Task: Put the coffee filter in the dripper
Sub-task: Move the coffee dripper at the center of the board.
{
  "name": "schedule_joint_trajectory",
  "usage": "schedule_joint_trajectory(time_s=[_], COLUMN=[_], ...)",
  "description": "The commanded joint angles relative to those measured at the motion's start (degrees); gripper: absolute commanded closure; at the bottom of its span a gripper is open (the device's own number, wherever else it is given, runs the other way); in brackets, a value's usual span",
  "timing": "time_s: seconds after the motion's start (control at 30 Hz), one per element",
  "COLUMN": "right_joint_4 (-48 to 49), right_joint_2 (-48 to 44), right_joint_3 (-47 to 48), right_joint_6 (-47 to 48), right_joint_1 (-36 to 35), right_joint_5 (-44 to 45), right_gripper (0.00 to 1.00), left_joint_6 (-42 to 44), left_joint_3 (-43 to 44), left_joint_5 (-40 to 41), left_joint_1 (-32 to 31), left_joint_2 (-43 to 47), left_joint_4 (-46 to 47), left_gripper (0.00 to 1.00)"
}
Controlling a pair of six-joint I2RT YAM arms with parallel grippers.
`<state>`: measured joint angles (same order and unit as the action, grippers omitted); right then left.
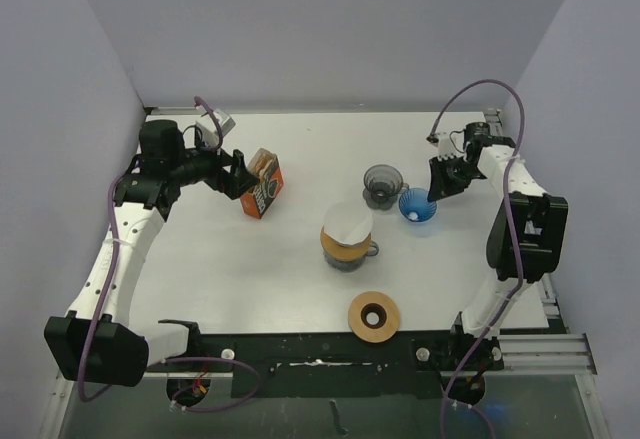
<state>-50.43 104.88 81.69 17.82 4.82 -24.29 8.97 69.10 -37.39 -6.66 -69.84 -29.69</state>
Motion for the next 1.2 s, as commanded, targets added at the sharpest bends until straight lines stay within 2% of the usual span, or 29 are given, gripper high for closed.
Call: schedule_joint_trajectory(time_s=[0.0,0.3,0.83,1.17], right_joint_4=[-2.32,-6.49,-6.78,-7.05], right_joint_2=[-3.34,-2.54,1.19,-1.96], right_joint_3=[0.23,0.32,2.30,5.10], right_joint_6=[2.90,7.60,8.92,8.27], right_joint_1=[3.07,11.95,15.11,15.55], right_joint_5=[-0.26,-1.20,-1.37,-0.34], right_gripper=[1.00,0.99,0.74,0.62], left_joint_6=[-0.69,-0.96,-1.15,-1.24], left_joint_3=[0.34,0.46,0.34,-0.07], left_joint_5=[-1.73,-2.33,-2.52,-2.60], left_joint_1=[0.36,0.42,0.77,1.03], left_joint_2=[1.86,1.31,1.68,2.07], left_joint_4=[3.41,3.59,3.59,3.77], left_gripper=[0.11,0.11,0.11,0.11])
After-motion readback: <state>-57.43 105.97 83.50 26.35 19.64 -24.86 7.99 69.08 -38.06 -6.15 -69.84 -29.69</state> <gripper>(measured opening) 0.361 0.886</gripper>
